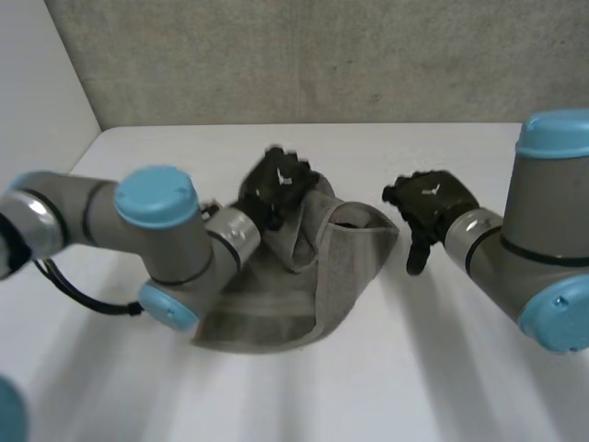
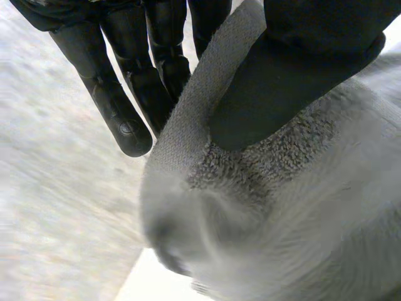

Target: Fold the laundry

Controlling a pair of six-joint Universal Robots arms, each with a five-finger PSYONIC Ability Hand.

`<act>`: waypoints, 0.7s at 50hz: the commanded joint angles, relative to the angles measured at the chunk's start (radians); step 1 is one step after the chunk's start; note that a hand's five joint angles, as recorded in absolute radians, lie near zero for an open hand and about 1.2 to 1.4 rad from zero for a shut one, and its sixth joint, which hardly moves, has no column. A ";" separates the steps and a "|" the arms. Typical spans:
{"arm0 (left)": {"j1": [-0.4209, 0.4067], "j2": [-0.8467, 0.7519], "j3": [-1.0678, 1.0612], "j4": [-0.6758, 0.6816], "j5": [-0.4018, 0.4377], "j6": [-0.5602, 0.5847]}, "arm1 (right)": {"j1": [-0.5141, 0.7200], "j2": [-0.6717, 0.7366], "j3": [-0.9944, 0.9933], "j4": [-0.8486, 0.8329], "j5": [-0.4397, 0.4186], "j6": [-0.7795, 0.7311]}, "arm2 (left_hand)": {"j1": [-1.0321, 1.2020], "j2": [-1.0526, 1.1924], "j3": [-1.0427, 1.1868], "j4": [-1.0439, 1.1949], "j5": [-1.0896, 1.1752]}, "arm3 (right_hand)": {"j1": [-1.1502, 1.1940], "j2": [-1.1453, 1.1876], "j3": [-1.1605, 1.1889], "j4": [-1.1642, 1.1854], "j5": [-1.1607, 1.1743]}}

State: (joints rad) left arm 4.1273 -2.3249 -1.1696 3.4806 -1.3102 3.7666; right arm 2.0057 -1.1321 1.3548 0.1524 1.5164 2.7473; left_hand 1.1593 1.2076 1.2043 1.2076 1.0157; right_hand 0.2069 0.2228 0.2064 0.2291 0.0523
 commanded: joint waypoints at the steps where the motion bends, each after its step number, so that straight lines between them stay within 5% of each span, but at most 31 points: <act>1: 0.008 0.319 -0.076 -0.008 -0.035 0.019 | -0.031 0.000 -0.112 0.021 -0.060 0.254 | 0.237 0.189 0.192 0.189 0.206 | -0.032 -0.048 -0.032 -0.055 -0.052; 12: 0.005 0.649 -0.177 -0.018 -0.032 0.018 | -0.041 0.139 -0.284 0.068 -0.240 0.487 | 0.237 0.189 0.192 0.189 0.206 | -0.032 -0.048 -0.032 -0.055 -0.052; 25: 0.011 0.838 -0.228 -0.029 -0.030 0.019 | 0.014 0.385 -0.391 0.068 -0.236 0.598 | 0.237 0.189 0.192 0.189 0.206 | -0.032 -0.048 -0.032 -0.055 -0.052; 27: 0.013 0.849 -0.231 -0.029 -0.030 0.019 | 0.018 0.402 -0.398 0.065 -0.220 0.594 | 0.237 0.189 0.192 0.189 0.206 | 0.084 0.068 0.084 0.061 0.064; 29: 0.030 0.858 -0.232 -0.029 -0.030 0.019 | 0.019 0.414 -0.407 0.047 -0.170 0.582 | 0.237 0.189 0.192 0.189 0.206 | 0.927 0.911 0.927 0.905 0.907; 30: 0.030 0.858 -0.232 -0.029 -0.030 0.019 | 0.019 0.414 -0.407 0.047 -0.170 0.581 | 0.237 0.189 0.192 0.189 0.206 | 0.932 0.916 0.933 0.910 0.912; 31: 0.040 0.858 -0.232 -0.029 -0.030 0.019 | 0.019 0.410 -0.417 0.021 -0.153 0.569 | 0.237 0.189 0.192 0.189 0.206 | 1.187 1.171 1.187 1.165 1.167; 35: 0.102 0.842 -0.232 -0.021 -0.027 0.022 | 0.005 0.297 -0.469 -0.121 -0.141 0.452 | 0.237 0.189 0.192 0.189 0.206 | 1.189 1.173 1.190 1.167 1.169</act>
State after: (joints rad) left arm 4.1630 -1.4669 -1.4035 3.4522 -1.3399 3.7860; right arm 2.0242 -0.7318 0.9369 0.1718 1.3422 3.3140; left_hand 1.1646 1.2153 1.2136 1.2176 1.0241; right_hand 0.8804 0.9386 0.9252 0.9272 0.7210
